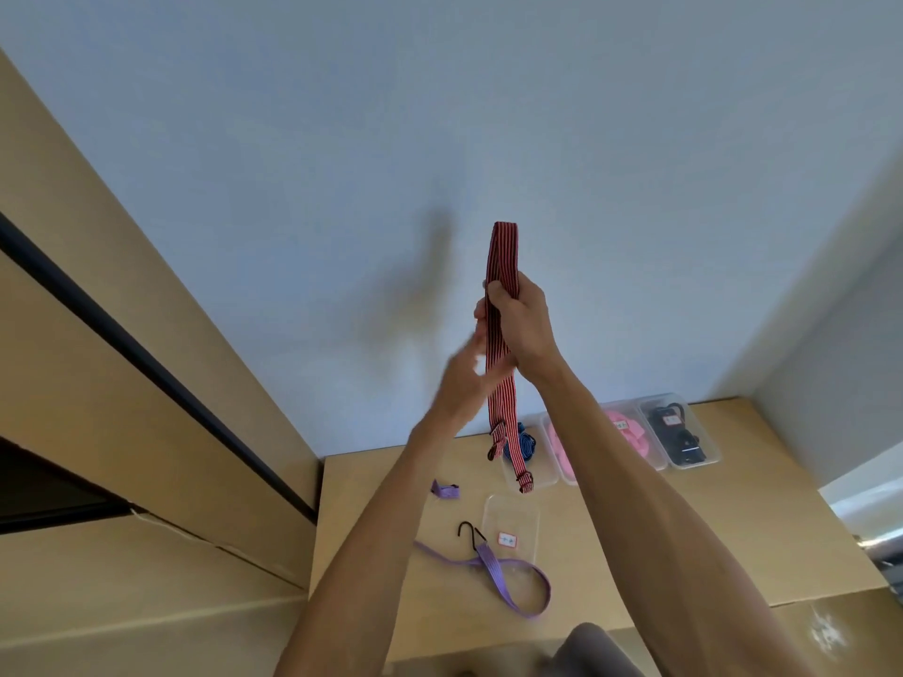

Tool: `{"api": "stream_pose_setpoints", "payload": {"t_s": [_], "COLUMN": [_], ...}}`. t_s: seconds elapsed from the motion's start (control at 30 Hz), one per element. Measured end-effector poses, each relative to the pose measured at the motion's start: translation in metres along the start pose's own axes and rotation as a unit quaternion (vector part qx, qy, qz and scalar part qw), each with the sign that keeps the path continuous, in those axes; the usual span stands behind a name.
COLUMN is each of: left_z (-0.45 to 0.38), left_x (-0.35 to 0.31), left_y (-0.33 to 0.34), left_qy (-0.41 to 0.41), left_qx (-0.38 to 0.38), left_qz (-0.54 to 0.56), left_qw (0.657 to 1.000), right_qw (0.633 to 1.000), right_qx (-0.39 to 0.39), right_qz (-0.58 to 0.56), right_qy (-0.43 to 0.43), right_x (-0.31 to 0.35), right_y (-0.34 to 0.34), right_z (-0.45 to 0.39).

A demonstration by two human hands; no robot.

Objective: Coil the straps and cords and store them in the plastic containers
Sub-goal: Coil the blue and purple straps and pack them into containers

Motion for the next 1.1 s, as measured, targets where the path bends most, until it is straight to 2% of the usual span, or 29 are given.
{"api": "stream_pose_setpoints", "payload": {"t_s": [0.03, 0.1, 0.2, 0.3, 0.37, 0.43, 0.53, 0.6, 0.7, 0.83, 1.0, 1.1], "left_z": [0.007, 0.017, 0.021, 0.013, 0.001, -0.009, -0.016, -0.019, -0.022, -0.015, -0.008, 0.0], "left_x": [0.015, 0.041, 0.064, 0.061, 0.052, 0.044, 0.039, 0.037, 0.04, 0.049, 0.057, 0.067], "left_y": [0.012, 0.024, 0.026, 0.016, 0.009, -0.002, -0.014, -0.019, -0.025, -0.025, -0.023, -0.032], "left_qy": [-0.032, -0.083, -0.104, -0.115, -0.112, -0.107, -0.095, -0.086, -0.085, -0.115, -0.123, -0.106], "left_qx": [0.049, 0.098, 0.116, 0.047, -0.008, -0.059, -0.088, -0.103, -0.122, -0.119, -0.078, -0.131], "left_qz": [-0.018, -0.031, -0.046, -0.006, 0.033, 0.022, -0.002, -0.009, -0.02, 0.007, 0.039, -0.042], "left_qw": [0.998, 0.991, 0.987, 0.992, 0.993, 0.992, 0.992, 0.991, 0.989, 0.986, 0.989, 0.985], "right_qw": [1.0, 0.999, 0.998, 0.994, 0.986, 0.973, 0.948, 0.936, 0.937, 0.945, 0.958, 0.951], "right_qx": [-0.003, -0.011, -0.014, 0.018, 0.078, 0.15, 0.223, 0.241, 0.234, 0.228, 0.163, 0.146], "right_qz": [-0.014, -0.03, -0.05, -0.044, -0.024, -0.003, 0.008, 0.032, 0.087, 0.098, 0.094, 0.114], "right_qy": [0.007, 0.015, 0.032, 0.099, 0.144, 0.175, 0.226, 0.253, 0.243, 0.212, 0.216, 0.246], "right_x": [-0.002, -0.007, -0.022, -0.05, -0.075, -0.1, -0.122, -0.13, -0.138, -0.13, -0.123, -0.126], "right_y": [-0.001, -0.007, -0.02, -0.027, -0.026, -0.022, -0.016, -0.013, -0.009, -0.006, -0.014, -0.015], "right_z": [-0.001, -0.001, -0.001, 0.001, 0.009, 0.021, 0.036, 0.043, 0.047, 0.042, 0.032, 0.031]}}
Point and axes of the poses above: each hand's wrist, its own z-axis away from the middle knuckle, its own y-axis out of the palm, x = y × z, the point moved 5 cm from there along -z, towards the middle knuckle, and after that the axes turned 5 degrees about y, right-handed, at the moved point
